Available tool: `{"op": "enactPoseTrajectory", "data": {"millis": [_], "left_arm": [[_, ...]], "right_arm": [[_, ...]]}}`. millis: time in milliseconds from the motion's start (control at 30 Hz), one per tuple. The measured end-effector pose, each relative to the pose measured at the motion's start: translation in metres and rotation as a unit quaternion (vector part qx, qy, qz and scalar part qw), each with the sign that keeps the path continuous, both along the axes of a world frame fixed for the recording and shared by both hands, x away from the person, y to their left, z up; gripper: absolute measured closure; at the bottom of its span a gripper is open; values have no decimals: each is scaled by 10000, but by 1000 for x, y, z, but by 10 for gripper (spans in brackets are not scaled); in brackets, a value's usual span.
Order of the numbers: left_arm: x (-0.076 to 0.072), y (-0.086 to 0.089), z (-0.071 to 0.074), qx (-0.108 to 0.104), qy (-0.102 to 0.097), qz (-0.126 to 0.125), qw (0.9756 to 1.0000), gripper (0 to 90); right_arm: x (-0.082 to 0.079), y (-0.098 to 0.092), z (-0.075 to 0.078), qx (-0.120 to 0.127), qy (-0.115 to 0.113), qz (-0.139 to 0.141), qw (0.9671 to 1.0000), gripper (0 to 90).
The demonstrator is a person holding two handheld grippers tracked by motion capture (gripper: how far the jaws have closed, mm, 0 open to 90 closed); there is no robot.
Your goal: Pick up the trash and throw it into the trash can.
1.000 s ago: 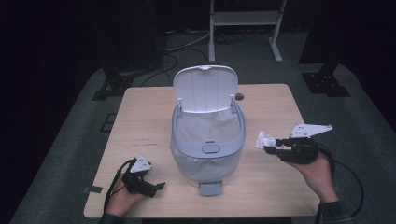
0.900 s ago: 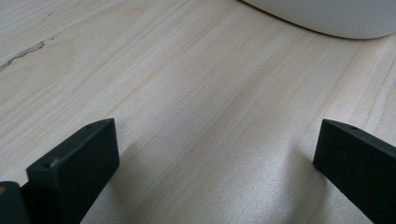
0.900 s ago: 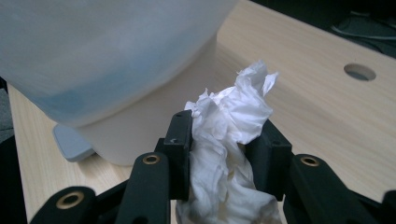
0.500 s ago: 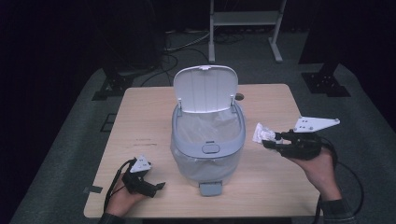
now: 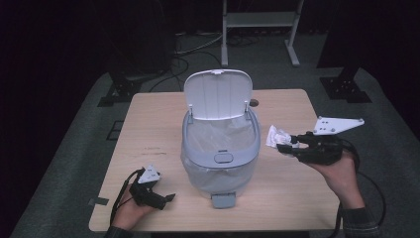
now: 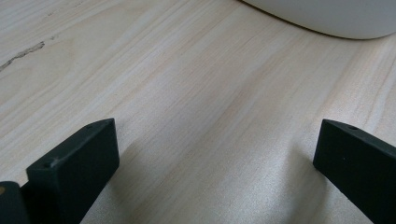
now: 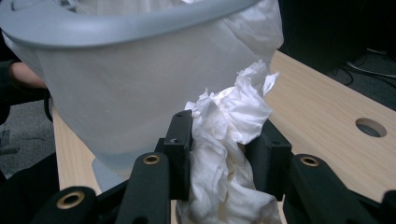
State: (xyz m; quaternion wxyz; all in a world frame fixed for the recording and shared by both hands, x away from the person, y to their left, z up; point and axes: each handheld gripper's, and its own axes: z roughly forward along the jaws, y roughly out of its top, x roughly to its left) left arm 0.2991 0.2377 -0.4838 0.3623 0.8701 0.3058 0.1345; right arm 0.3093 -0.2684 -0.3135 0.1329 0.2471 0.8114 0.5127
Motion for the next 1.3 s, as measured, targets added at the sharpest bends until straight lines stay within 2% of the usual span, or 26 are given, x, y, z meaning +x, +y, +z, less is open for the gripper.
{"op": "enactPoseTrajectory", "data": {"millis": [300, 600, 1300], "left_arm": [[0, 0, 0, 0, 0, 0, 10000, 0], [0, 0, 0, 0, 0, 1, 10000, 0], [0, 0, 0, 0, 0, 0, 10000, 0]], "right_arm": [[1, 2, 20, 212, -147, 122, 9996, 630], [2, 8, 41, 243, -313, 199, 9990, 629], [2, 35, 71, 363, -539, 562, 9963, 630]]}}
